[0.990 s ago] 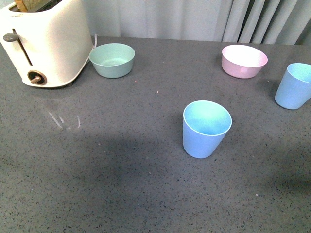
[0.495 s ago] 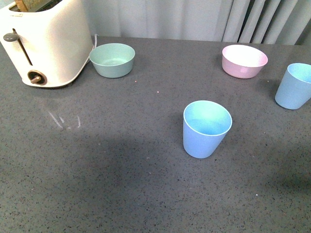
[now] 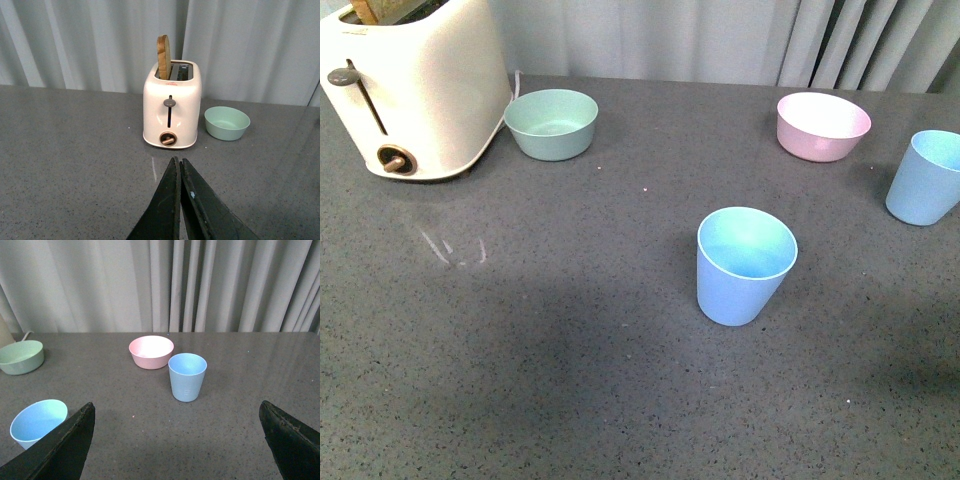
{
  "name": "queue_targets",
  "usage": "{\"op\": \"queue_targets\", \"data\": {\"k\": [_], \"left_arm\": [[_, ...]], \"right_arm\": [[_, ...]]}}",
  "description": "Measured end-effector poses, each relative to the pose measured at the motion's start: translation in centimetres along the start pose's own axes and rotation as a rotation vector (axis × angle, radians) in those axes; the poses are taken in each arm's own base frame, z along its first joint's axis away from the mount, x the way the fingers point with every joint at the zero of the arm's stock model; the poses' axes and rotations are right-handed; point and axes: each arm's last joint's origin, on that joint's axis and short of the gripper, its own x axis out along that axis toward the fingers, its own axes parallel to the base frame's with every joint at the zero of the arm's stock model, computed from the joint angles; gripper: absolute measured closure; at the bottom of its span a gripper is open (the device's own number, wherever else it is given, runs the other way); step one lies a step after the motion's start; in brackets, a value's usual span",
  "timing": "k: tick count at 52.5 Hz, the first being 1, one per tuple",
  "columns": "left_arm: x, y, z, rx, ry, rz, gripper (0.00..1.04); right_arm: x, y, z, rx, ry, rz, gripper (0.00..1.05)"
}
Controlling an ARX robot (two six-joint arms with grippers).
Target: Stack blue cups with both arms
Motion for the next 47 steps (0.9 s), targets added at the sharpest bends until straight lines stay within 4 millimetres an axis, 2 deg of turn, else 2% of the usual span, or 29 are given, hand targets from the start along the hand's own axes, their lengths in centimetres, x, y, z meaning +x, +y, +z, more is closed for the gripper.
{"op": "queue_targets", "data": {"k": [3,5,8,11,14,19,23,28,33,38,43,47], "left_arm": [[0.0,0.0,0.0,0.000,0.000,0.000,1.03],[0.0,0.0,0.0,0.000,0.000,0.000,1.01],[0.0,0.0,0.0,0.000,0.001,0.000,0.93],[0.0,0.0,0.0,0.000,0.001,0.000,0.84],[0.0,0.0,0.0,0.000,0.001,0.000,0.77],[0.0,0.0,0.0,0.000,0.001,0.000,0.63],[0.0,0.0,0.0,0.000,0.001,0.000,0.52],[0.0,0.0,0.0,0.000,0.001,0.000,0.38],[0.0,0.0,0.0,0.000,0.001,0.000,0.22],[0.0,0.0,0.0,0.000,0.001,0.000,0.08],[0.0,0.0,0.0,0.002,0.001,0.000,0.09],[0.0,0.0,0.0,0.002,0.001,0.000,0.09]], "right_arm": [[0.0,0.0,0.0,0.000,0.000,0.000,0.09],[0.0,-0.1,-0.2,0.020,0.097,-0.047,0.09],[0.3,-0.4,-0.4,0.031,0.262,-0.081,0.09],[1.0,-0.9,-0.7,0.040,0.343,-0.088,0.09],[1.6,-1.5,-0.5,0.046,0.357,-0.089,0.09],[3.8,-3.0,1.0,0.036,0.330,-0.094,0.09],[6.3,-4.1,2.4,-0.005,0.303,-0.109,0.09],[10.5,-5.1,3.4,-0.071,0.304,-0.100,0.09],[15.5,-5.7,2.6,-0.134,0.394,-0.085,0.09],[19.4,-5.4,0.9,-0.181,0.491,-0.040,0.09],[22.7,-4.5,-0.5,-0.189,0.587,0.026,0.09],[24.3,-3.8,-0.7,-0.183,0.614,0.055,0.09]]}}
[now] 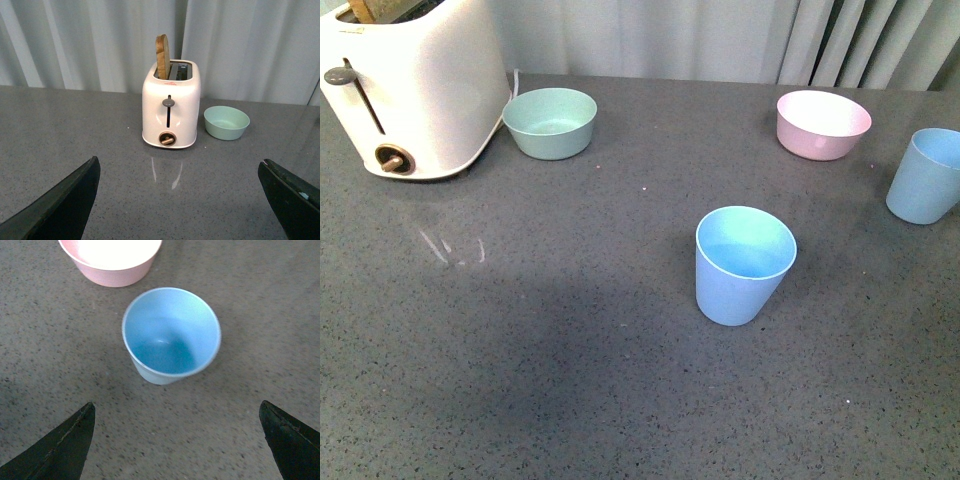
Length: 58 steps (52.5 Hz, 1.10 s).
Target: Stack blue cups with both arms
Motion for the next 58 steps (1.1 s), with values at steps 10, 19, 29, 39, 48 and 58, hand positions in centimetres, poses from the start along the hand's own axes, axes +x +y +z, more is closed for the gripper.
{"op": "queue_targets", "data": {"k": [10,19,29,39,48,58], "left_arm": [[0.0,0.0,0.0,0.000,0.000,0.000,0.09],[0.0,0.0,0.0,0.000,0.000,0.000,0.09],[0.0,0.0,0.0,0.000,0.000,0.000,0.09],[0.0,0.0,0.0,0.000,0.000,0.000,0.09],[0.0,0.0,0.0,0.000,0.000,0.000,0.09],[0.0,0.0,0.0,0.000,0.000,0.000,0.09]], "right_arm": [[2.6,1.3,3.2,-0.042,-0.008,-0.005,0.09],[4.1,2.2,3.9,-0.059,0.016,-0.005,0.09],[6.0,3.3,2.7,-0.063,0.075,0.016,0.09],[7.5,3.6,1.6,-0.041,0.128,-0.001,0.26],[7.8,3.1,1.0,-0.024,0.152,-0.010,0.61],[7.5,2.2,0.6,0.000,0.157,-0.003,0.89]]}}
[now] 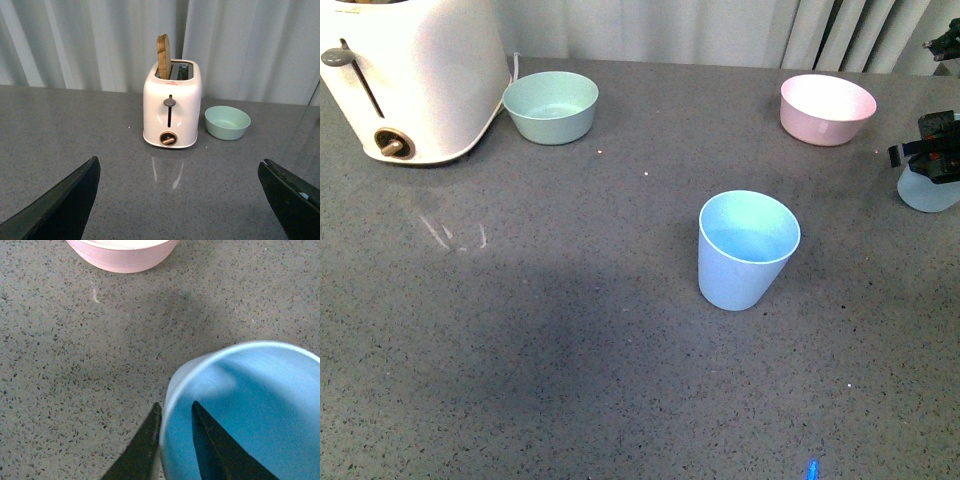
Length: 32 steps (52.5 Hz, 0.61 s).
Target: Stack blue cups with both arms
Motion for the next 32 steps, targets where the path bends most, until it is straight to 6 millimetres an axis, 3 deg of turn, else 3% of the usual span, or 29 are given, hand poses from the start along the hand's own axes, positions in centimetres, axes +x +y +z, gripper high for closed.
{"op": "queue_targets", "data": {"k": [6,14,22,28,32], "left_arm": [[0.0,0.0,0.0,0.000,0.000,0.000,0.09],[0.0,0.0,0.0,0.000,0.000,0.000,0.09],[0.0,0.0,0.0,0.000,0.000,0.000,0.09],[0.0,0.0,0.0,0.000,0.000,0.000,0.09],[0.0,0.0,0.0,0.000,0.000,0.000,0.09]], "right_arm": [[-0.9,-0.5,-0.4,0.008,0.003,0.010,1.03],[-3.0,-0.6,-0.7,0.011,-0.025,0.065,1.03],[-8.3,0.8,-0.2,-0.023,-0.117,0.202,1.03],[-13.7,3.7,0.5,-0.095,-0.193,0.441,1.03],[-16.0,5.3,0.9,-0.145,-0.228,0.502,1.03]]}}
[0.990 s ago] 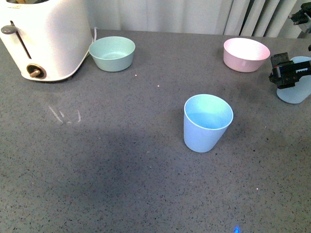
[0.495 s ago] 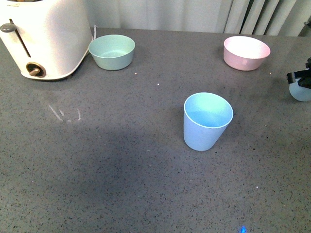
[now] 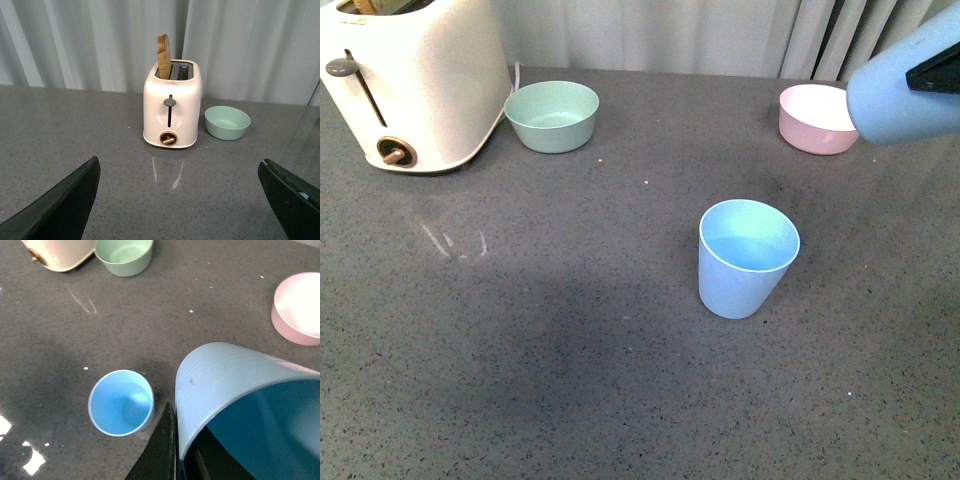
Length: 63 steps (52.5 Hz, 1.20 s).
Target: Stack blue cups with both arms
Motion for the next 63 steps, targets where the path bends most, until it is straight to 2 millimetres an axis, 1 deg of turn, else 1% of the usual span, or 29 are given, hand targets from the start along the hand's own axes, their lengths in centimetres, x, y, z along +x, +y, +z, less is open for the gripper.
{"op": "queue_targets", "data": {"k": [3,8,13,25,30,36,57,59,60,62,63], "left_arm": [[0.0,0.0,0.0,0.000,0.000,0.000,0.09],[0.0,0.0,0.0,0.000,0.000,0.000,0.09],[0.0,0.0,0.0,0.000,0.000,0.000,0.09],[0.0,0.0,0.0,0.000,0.000,0.000,0.09],[0.0,0.0,0.0,0.000,0.000,0.000,0.09],[0.0,0.0,0.0,0.000,0.000,0.000,0.09],[0.0,0.0,0.0,0.000,0.000,0.000,0.09],[0.0,0.0,0.0,0.000,0.000,0.000,0.09],[0.0,0.0,0.0,0.000,0.000,0.000,0.09],[0.0,0.0,0.0,0.000,0.000,0.000,0.09],[0.0,0.0,0.0,0.000,0.000,0.000,0.09]], "right_arm": [[-0.2,1.4,0.2,-0.029,0.001,0.036,1.03],[0.3,3.1,-0.4,-0.079,0.038,0.078,1.03],[1.1,4.3,-1.2,-0.104,0.076,0.111,1.03],[3.3,6.9,-2.0,-0.154,0.139,0.178,1.03],[4.3,7.2,-2.6,-0.160,0.171,0.180,1.03],[5.1,7.4,-2.9,-0.161,0.197,0.179,1.03],[6.5,7.3,-2.9,-0.179,0.223,0.166,1.03],[6.7,7.2,-3.0,-0.181,0.225,0.163,0.98],[6.8,7.1,-3.0,-0.184,0.224,0.156,0.91],[6.8,7.0,-3.0,-0.187,0.222,0.148,0.83],[6.8,7.0,-3.0,-0.186,0.221,0.146,0.82]]}}
